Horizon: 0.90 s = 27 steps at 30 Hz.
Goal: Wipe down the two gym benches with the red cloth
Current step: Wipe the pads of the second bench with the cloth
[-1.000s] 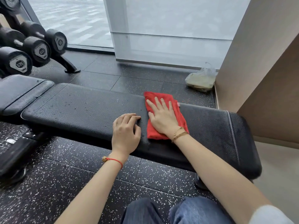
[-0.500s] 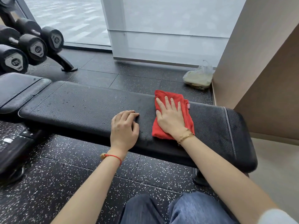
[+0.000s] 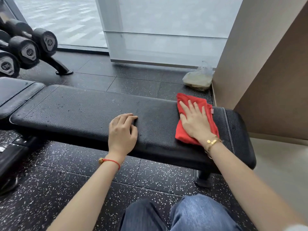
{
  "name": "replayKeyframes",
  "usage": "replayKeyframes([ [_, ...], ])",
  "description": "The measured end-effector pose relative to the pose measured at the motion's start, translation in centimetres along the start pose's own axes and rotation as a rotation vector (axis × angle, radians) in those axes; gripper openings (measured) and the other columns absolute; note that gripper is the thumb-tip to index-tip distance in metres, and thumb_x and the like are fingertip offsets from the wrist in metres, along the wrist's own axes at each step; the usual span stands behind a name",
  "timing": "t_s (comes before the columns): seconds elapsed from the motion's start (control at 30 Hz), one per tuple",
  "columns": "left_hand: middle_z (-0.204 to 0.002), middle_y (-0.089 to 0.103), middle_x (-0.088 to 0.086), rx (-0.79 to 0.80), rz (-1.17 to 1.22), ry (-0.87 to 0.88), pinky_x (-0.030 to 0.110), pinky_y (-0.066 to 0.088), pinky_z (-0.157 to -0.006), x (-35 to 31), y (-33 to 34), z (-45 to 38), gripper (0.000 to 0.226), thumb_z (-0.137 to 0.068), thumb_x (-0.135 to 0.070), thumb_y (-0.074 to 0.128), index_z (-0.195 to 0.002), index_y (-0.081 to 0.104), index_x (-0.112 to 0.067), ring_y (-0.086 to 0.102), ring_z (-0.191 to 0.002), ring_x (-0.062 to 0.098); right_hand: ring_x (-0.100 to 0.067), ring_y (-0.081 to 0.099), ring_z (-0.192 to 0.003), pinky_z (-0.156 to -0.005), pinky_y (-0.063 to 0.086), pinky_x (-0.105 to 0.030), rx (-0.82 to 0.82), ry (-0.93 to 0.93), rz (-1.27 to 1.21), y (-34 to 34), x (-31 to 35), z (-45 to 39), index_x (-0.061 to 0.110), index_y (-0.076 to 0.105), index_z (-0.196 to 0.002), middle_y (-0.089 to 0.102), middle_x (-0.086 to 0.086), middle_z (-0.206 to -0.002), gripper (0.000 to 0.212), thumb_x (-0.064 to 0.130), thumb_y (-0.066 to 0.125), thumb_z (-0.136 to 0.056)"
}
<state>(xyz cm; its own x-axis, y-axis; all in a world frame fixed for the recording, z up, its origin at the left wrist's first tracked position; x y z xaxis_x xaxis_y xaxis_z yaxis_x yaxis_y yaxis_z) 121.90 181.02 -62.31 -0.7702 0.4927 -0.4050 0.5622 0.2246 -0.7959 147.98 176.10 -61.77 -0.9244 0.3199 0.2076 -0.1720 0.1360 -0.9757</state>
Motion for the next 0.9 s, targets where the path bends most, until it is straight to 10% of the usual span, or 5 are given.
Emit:
replayKeyframes([
  [0.3, -0.124, 0.063, -0.002, 0.014, 0.000, 0.010, 0.041, 0.035, -0.109, -0.1, 0.0, 0.0, 0.034, -0.087, -0.020, 0.048, -0.116, 0.065, -0.019, 0.052, -0.121, 0.021, -0.018, 0.011, -0.150, -0.123, -0.001, -0.036, 0.012, -0.308, -0.065, 0.5, 3.2, 6.7, 0.035, 0.018, -0.154, 0.014, 0.000, -0.163, 0.057, 0.035, 0.037, -0.100],
  [0.57, -0.124, 0.063, 0.006, 0.072, -0.020, 0.007, 0.043, 0.036, -0.109, -0.6, -0.2, -0.2, 0.029, -0.090, -0.010, 0.055, -0.117, 0.065, -0.012, 0.051, -0.122, 0.027, -0.021, 0.009, -0.151, -0.122, -0.001, -0.041, -0.012, 0.054, -0.021, -1.3, -7.1, 4.0, 0.033, 0.016, -0.154, 0.011, -0.005, -0.163, 0.055, 0.035, 0.032, -0.102],
  [0.9, -0.137, 0.056, 0.005, 0.177, 0.013, 0.144, 0.047, 0.031, -0.115, -9.2, 2.8, 0.2, 0.036, -0.094, -0.021, 0.052, -0.128, 0.059, -0.012, 0.045, -0.133, 0.025, -0.019, 0.010, -0.151, -0.123, -0.001, -0.036, -0.048, -0.093, -0.082, -1.5, -6.0, 9.9, 0.035, 0.019, -0.154, 0.014, -0.001, -0.163, 0.056, 0.033, 0.038, -0.101],
])
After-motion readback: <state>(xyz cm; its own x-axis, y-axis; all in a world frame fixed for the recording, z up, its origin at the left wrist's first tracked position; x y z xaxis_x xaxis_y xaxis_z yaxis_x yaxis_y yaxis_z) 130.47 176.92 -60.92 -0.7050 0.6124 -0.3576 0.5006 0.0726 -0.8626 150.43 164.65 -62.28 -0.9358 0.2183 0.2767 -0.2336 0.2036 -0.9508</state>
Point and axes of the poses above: each hand's wrist, its own z-axis away from the middle knuckle, its own y-axis out of the palm, x = y × z, the point moved 6 cm from there along -z, towards the middle knuckle
